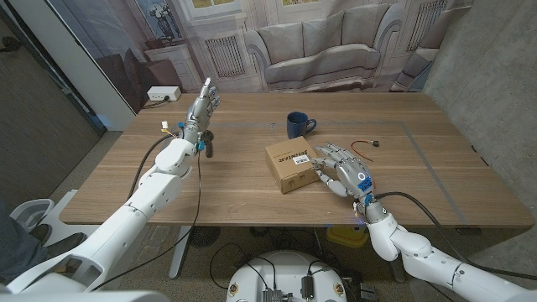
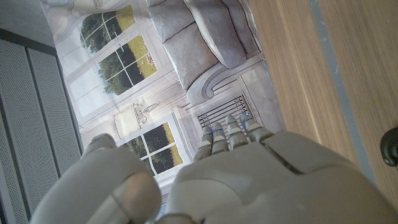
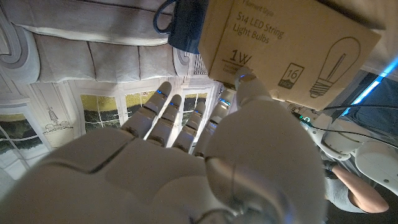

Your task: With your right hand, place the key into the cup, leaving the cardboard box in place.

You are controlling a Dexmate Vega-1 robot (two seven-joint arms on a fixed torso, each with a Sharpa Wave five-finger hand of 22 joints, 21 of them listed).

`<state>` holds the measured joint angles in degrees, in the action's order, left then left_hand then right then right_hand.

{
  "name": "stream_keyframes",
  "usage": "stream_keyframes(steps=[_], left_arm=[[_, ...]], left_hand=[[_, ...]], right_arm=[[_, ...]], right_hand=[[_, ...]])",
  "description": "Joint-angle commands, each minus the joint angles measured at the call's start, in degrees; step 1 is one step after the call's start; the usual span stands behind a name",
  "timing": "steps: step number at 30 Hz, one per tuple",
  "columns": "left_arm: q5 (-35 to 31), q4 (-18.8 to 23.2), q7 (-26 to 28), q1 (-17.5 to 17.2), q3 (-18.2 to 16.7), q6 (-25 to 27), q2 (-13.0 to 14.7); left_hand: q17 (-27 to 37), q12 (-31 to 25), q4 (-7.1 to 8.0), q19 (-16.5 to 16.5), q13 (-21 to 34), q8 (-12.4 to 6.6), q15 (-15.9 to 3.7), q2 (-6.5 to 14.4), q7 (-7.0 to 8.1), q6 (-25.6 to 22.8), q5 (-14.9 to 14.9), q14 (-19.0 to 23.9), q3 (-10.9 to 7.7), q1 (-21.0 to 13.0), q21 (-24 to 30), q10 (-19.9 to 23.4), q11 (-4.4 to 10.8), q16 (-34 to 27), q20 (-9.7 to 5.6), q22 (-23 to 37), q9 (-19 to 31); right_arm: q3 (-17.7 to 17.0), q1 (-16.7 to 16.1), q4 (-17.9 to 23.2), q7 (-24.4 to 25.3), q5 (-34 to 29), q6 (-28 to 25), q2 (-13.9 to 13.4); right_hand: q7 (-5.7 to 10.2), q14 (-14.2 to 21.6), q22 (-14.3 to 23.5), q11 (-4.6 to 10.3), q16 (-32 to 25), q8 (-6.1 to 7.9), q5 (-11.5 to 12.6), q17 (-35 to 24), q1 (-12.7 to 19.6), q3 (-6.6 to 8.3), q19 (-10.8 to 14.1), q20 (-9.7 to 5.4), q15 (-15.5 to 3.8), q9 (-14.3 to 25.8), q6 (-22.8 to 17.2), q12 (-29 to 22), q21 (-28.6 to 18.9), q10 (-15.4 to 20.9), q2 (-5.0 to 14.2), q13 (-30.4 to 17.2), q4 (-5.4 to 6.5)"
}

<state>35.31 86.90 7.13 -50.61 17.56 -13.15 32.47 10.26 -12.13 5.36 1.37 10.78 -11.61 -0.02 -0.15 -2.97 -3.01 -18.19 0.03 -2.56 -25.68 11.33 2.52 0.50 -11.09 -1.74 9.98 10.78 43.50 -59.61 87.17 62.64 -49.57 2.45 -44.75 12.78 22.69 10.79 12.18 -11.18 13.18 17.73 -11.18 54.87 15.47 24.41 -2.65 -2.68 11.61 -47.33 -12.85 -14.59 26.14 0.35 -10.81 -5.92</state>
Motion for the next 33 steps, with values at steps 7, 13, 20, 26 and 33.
stream_keyframes(steps=[7,13,20,26,33], left_arm=[[0.28,-2.14,-1.23,1.37,0.77,-0.04,-0.71],[0.43,-3.11,-1.83,1.83,0.95,-0.45,-1.05],[0.73,-4.40,-2.48,2.17,1.04,-1.16,-1.54],[1.05,-5.17,-2.88,2.29,0.97,-1.52,-1.71],[1.31,-5.71,-3.09,2.40,0.72,-1.86,-1.70]], left_hand=[[0.31,0.23,0.02,0.14,0.30,-0.03,-0.10,0.24,0.30,-0.49,0.16,0.33,0.48,-0.16,-0.02,0.25,-0.04,0.20,-0.37,0.25,0.12],[0.31,0.21,0.03,0.11,0.30,-0.05,-0.16,0.25,0.37,-0.60,0.17,0.35,0.58,-0.17,-0.01,0.34,-0.08,0.20,-0.35,0.25,0.12],[0.31,0.26,0.05,0.16,0.30,-0.01,-0.13,0.25,0.31,-0.55,0.17,0.35,0.67,-0.18,-0.02,0.26,-0.07,0.20,-0.28,0.25,0.12],[0.31,0.27,0.05,0.15,0.30,0.00,-0.16,0.26,0.32,-0.55,0.17,0.38,0.74,-0.20,-0.01,0.25,-0.05,0.19,-0.27,0.25,0.12],[0.30,0.25,0.05,0.16,0.30,0.02,-0.19,0.26,0.37,-0.54,0.17,0.33,0.84,-0.22,-0.02,0.32,-0.03,0.22,-0.26,0.25,0.12]], right_arm=[[-0.25,-0.09,0.34,0.83,1.00,0.65,-0.40],[-0.61,-0.52,1.52,0.39,0.92,0.58,-0.93],[-1.20,-0.87,2.91,-0.90,1.18,0.41,-1.24],[-1.72,-1.07,4.54,-2.43,1.25,0.45,-1.60],[-2.77,-1.31,6.73,-4.88,1.58,0.35,-2.34]], right_hand=[[0.08,1.76,0.33,-0.06,-0.44,1.43,0.08,-0.12,-0.73,-1.05,1.33,-6.24,-7.81,0.15,-5.08,-0.94,0.26,2.65,1.23,-0.03,0.74],[0.10,2.87,0.43,0.01,-0.40,2.30,-0.42,-0.14,-0.44,-1.06,1.72,-6.44,-8.34,0.11,-9.44,-1.12,0.31,4.19,3.58,0.06,1.14],[-0.11,3.89,0.54,0.06,-0.26,3.17,-1.33,-0.01,0.45,-1.00,2.10,-6.64,-8.52,0.09,-13.39,-1.41,0.25,6.07,4.96,0.08,0.80],[-0.44,5.88,0.64,-0.11,-0.46,2.89,-2.36,0.19,1.17,-1.27,2.29,-7.38,-8.87,0.08,-14.48,-2.58,0.24,10.66,5.70,-0.02,0.43],[-0.78,8.26,0.70,0.18,-0.15,2.45,-3.64,0.64,1.64,-1.50,2.09,-8.17,-9.45,1.26,-13.54,-3.09,0.38,15.47,7.12,0.15,0.51]])
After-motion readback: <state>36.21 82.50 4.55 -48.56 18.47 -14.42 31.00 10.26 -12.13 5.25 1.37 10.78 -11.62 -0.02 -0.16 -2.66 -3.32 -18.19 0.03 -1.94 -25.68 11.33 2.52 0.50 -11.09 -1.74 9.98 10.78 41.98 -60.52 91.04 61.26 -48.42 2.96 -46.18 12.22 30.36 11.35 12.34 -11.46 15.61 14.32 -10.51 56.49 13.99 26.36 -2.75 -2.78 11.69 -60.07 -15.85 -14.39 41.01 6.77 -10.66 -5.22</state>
